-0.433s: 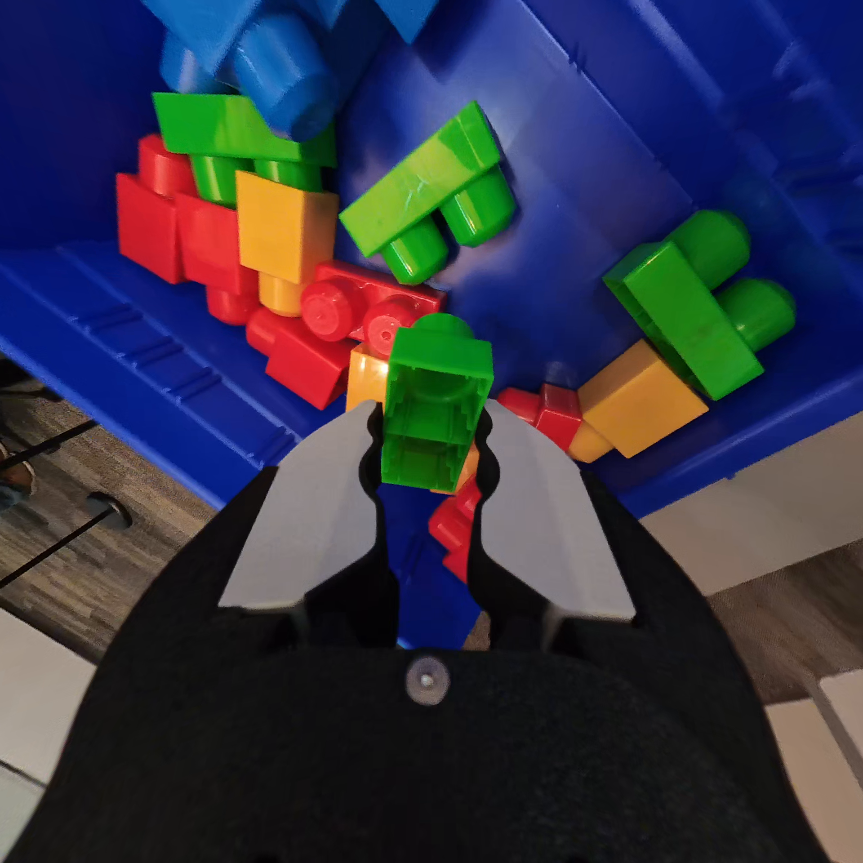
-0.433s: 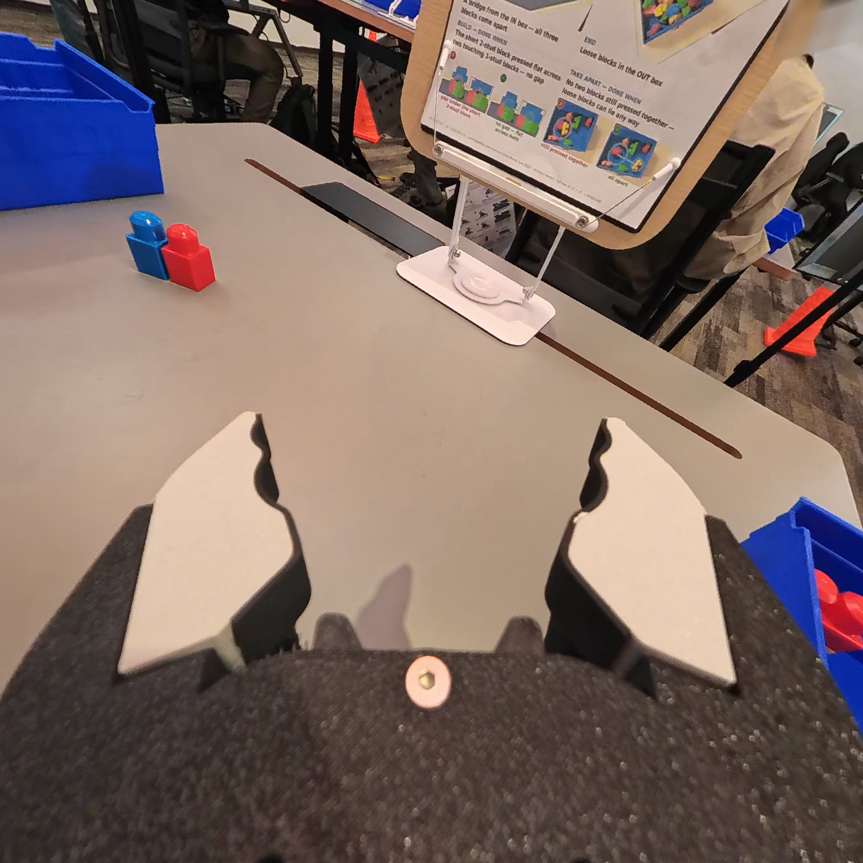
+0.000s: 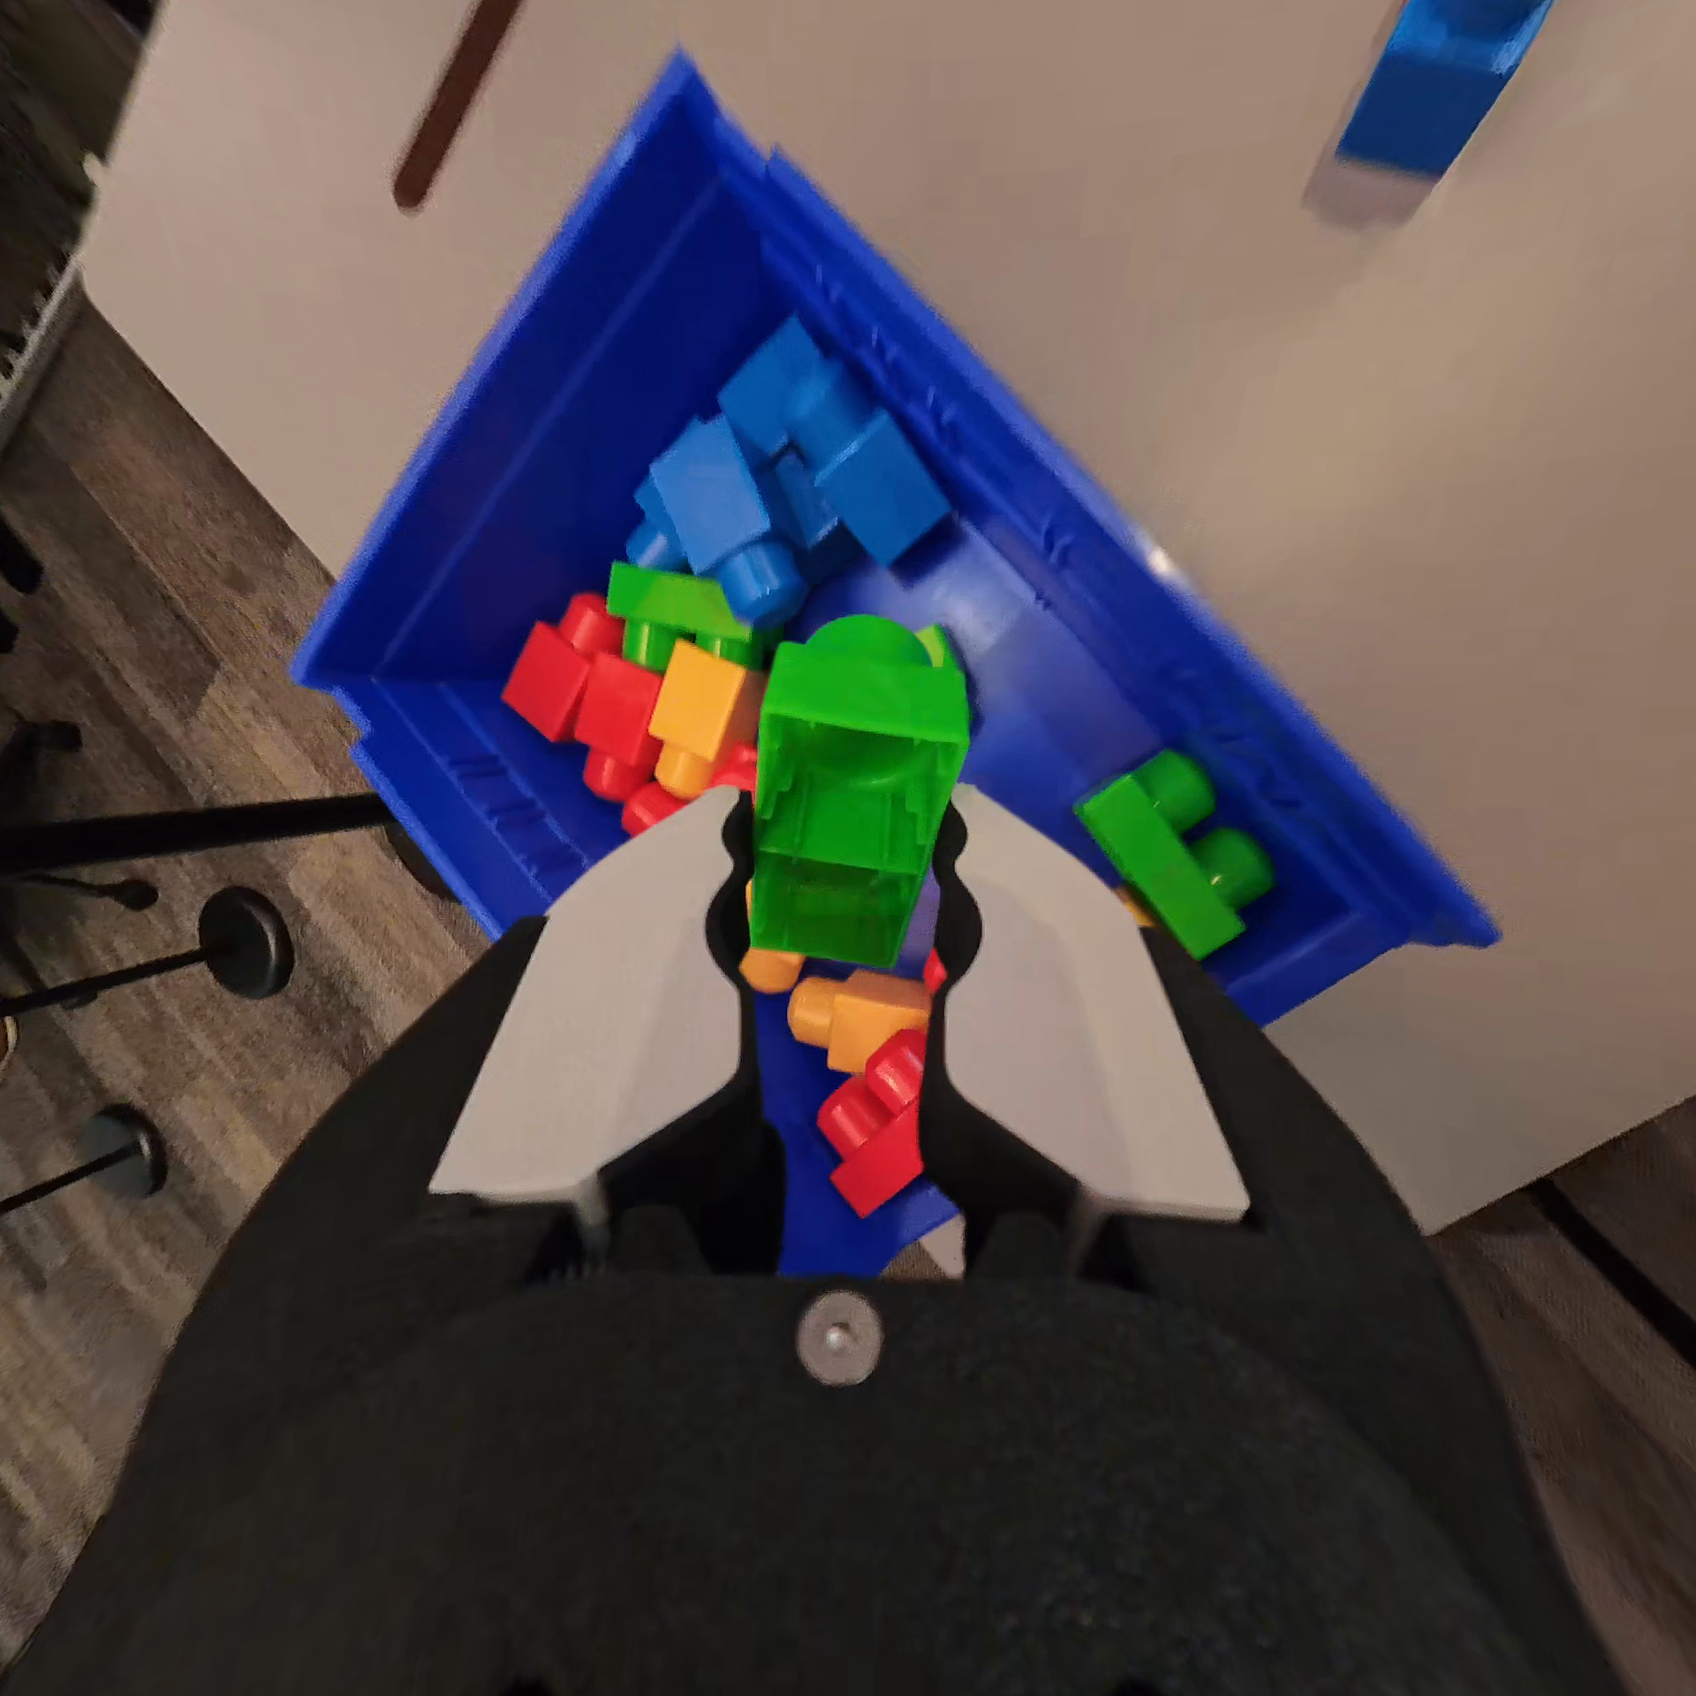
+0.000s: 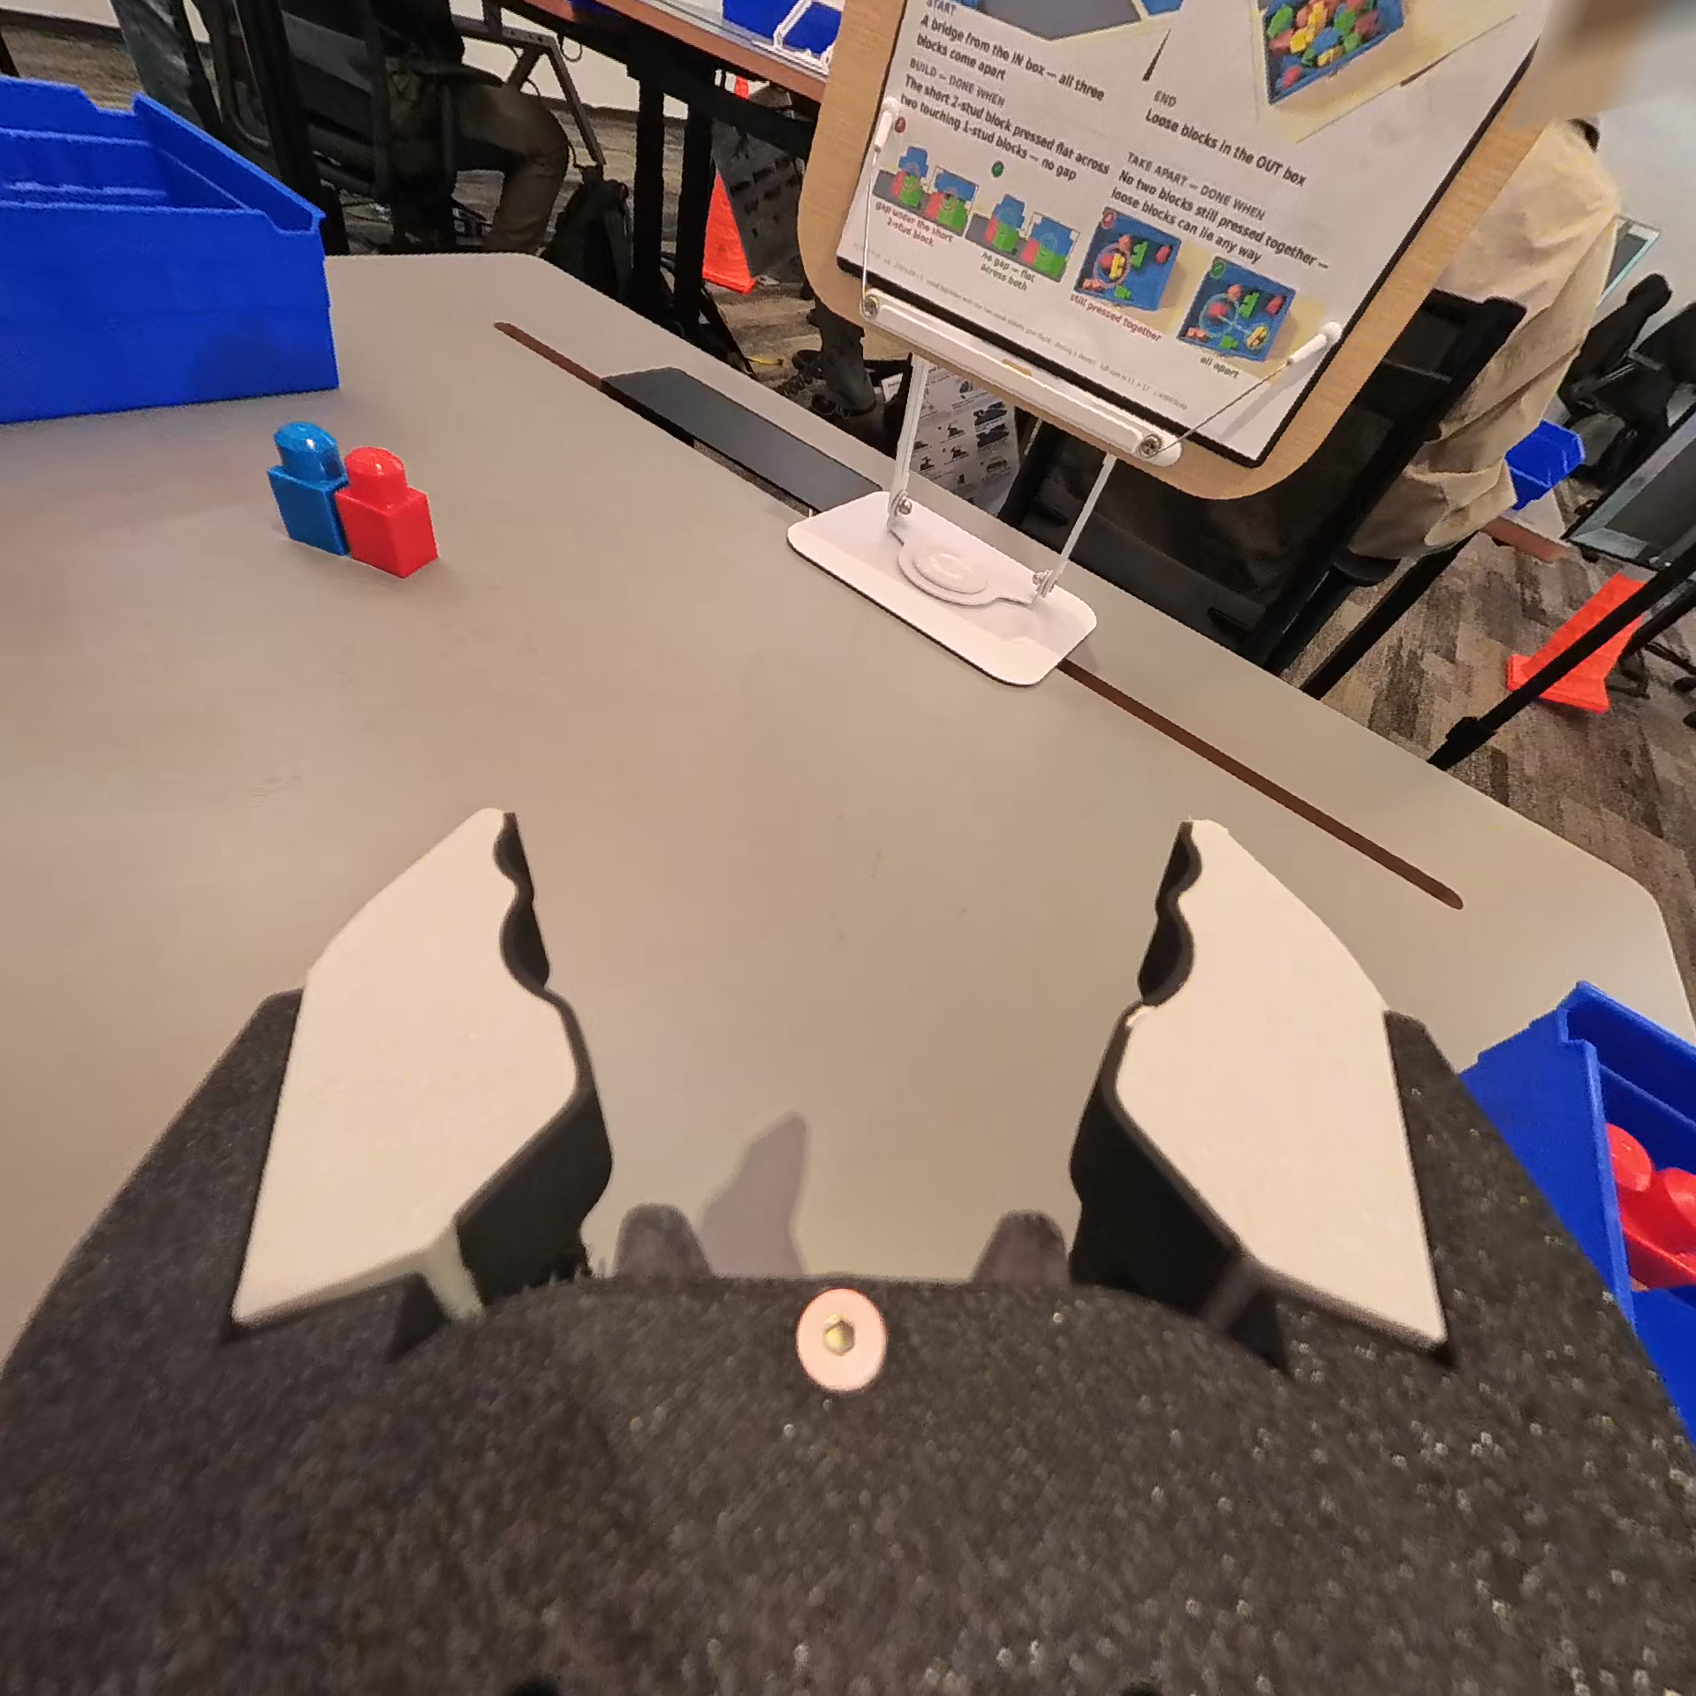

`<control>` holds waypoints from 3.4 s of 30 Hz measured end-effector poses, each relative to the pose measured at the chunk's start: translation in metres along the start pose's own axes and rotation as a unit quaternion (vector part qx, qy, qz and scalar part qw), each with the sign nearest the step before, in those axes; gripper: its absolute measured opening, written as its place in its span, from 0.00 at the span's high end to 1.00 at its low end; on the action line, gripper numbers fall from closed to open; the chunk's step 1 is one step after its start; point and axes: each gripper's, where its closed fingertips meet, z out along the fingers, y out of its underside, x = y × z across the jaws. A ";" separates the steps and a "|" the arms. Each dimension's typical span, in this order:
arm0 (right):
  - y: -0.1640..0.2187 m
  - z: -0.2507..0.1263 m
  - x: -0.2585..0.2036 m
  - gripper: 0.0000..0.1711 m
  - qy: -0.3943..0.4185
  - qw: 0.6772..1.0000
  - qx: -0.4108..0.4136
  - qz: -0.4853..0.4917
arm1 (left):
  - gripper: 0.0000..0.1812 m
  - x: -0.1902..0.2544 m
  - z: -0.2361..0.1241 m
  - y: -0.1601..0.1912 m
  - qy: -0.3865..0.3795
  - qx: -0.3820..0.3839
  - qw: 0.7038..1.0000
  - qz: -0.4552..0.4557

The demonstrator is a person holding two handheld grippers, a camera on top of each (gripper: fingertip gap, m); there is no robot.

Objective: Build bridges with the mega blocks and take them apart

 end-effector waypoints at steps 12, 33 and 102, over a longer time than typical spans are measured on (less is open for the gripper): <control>-0.014 0.018 -0.009 0.27 -0.030 0.999 0.009 -0.022 | 0.79 0.063 -0.028 -0.095 0.036 0.128 0.991 0.023; -0.018 0.056 -0.024 0.29 -0.074 0.997 0.010 -0.036 | 0.79 0.102 -0.004 -0.129 0.108 0.214 0.971 -0.010; -0.098 0.172 -0.197 0.83 -0.513 0.852 0.016 -0.101 | 0.80 0.226 -0.003 -0.259 0.316 0.457 0.831 -0.007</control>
